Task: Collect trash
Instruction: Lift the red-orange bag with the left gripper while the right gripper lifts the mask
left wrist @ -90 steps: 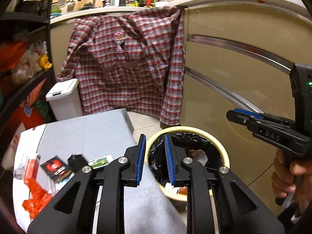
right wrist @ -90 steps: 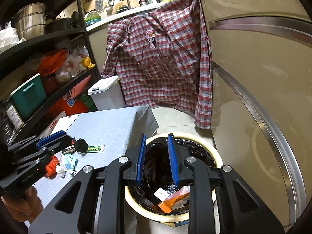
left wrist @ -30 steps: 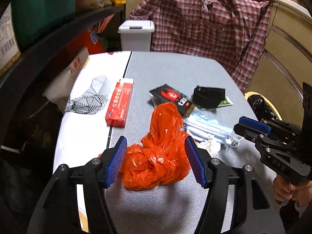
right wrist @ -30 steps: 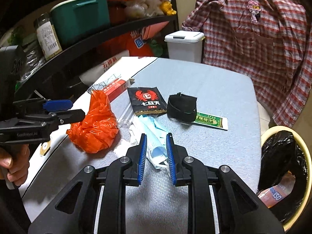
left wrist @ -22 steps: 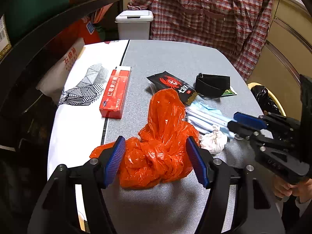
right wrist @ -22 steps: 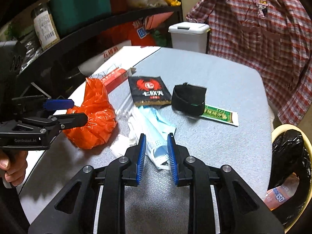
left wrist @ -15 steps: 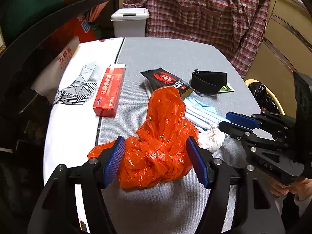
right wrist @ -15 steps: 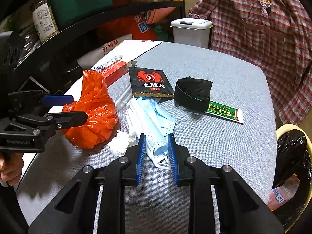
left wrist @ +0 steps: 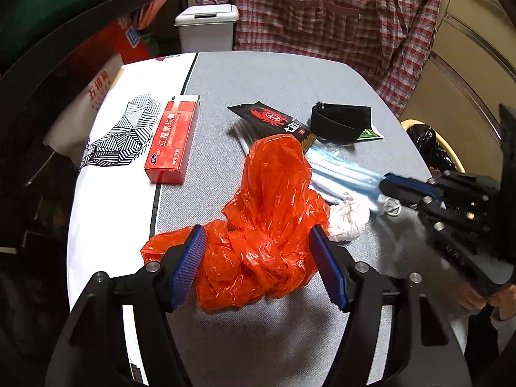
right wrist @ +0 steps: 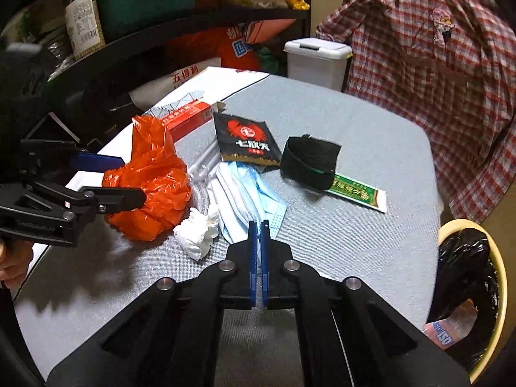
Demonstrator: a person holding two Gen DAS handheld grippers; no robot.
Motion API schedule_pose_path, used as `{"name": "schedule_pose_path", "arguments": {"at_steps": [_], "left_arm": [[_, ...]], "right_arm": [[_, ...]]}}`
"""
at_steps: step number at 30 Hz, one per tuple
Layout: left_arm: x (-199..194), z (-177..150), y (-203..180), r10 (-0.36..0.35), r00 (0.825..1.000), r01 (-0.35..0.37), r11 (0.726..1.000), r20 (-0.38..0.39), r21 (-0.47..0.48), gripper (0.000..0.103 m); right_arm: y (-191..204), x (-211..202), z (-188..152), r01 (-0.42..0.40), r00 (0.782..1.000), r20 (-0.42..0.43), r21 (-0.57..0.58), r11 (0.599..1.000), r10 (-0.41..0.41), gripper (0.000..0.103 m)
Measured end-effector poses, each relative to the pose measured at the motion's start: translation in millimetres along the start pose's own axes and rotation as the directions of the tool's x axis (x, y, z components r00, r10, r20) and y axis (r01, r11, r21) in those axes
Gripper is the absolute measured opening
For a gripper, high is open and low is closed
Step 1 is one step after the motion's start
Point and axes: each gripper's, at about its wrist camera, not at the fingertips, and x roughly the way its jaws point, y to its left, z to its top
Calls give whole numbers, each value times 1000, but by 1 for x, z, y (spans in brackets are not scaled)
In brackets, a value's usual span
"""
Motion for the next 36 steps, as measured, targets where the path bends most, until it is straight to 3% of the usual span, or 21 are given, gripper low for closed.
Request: {"name": "schedule_pose_path", "arguments": {"at_steps": [5,10,25,36], "left_arm": [[-1,1,1,1,1000,-1,1000,-11,15,57],[-10,4,1,1,1000,-2,999,4,33,38],[-51,10,1,15,994,-18,999,107,31,35],[-66,9,-2,27,988,-31,999,151,27,35]], "right_arm": [[-3,-17,1,11,999,31,-1,1000,-11,2],[-4,-30,1,25,998,53,-4,1000,-25,2],[-13,-74,-7,71,989,128,30,997,-75,2],[-19,-116,-8,76,968,237,55,996,-87,2]]}}
